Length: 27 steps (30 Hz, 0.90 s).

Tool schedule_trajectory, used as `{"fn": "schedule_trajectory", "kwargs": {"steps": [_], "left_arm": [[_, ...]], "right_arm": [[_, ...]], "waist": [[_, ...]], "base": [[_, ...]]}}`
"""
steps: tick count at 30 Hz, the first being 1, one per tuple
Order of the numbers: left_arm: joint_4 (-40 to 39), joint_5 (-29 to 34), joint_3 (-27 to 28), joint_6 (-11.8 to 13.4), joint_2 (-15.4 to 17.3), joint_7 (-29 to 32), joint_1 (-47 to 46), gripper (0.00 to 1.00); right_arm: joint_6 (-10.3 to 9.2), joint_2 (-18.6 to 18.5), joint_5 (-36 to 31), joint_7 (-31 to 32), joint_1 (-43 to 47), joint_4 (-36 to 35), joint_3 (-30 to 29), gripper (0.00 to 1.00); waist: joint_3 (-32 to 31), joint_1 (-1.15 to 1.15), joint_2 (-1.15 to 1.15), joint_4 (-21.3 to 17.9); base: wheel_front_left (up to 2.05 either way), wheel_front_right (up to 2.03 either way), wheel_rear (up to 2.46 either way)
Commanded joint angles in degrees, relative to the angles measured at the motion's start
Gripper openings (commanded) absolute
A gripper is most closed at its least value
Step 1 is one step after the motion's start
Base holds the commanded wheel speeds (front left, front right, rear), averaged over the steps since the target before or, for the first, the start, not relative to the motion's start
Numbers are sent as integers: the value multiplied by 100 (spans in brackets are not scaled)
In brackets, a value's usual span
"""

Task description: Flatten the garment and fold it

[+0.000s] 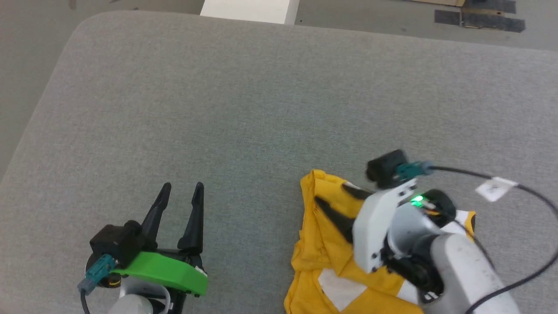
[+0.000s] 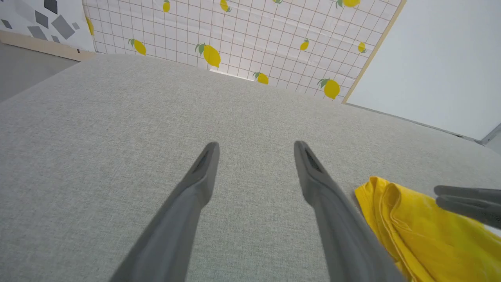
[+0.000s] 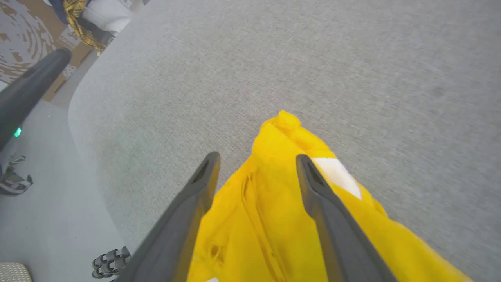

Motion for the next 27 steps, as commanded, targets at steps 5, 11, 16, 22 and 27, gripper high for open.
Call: {"fn": "schedule_trajectory", "kwargs": {"steps": [5, 11, 16, 22, 27], "left_arm": [[-126, -81, 15, 53, 52, 27, 87, 100], [-280, -44, -10, 110, 90, 52, 138, 100], [-391, -7, -32, 140, 94, 50, 119, 100], [-472, 70, -54, 92, 194, 55, 25, 100], [-500, 126, -49, 50, 279, 50, -65, 100]], "right_arm": [[-9, -315, -160, -131, 506, -861, -1005, 100], [-9, -307, -413, -153, 1520, -1835, -2302, 100], [-9, -71, -364, -202, 2151, -1986, -2805, 100], [-9, 33, -195, -248, 2275, -1382, -2843, 100], [-9, 40, 29, -350, 2017, -626, -2653, 100]], "waist": [[-136, 0, 0, -266], [-58, 0, 0, -413], [62, 0, 0, -481], [146, 0, 0, -450], [138, 0, 0, -368]], "base": [[0, 0, 0], [0, 0, 0], [0, 0, 0], [0, 0, 0], [0, 0, 0]]}}
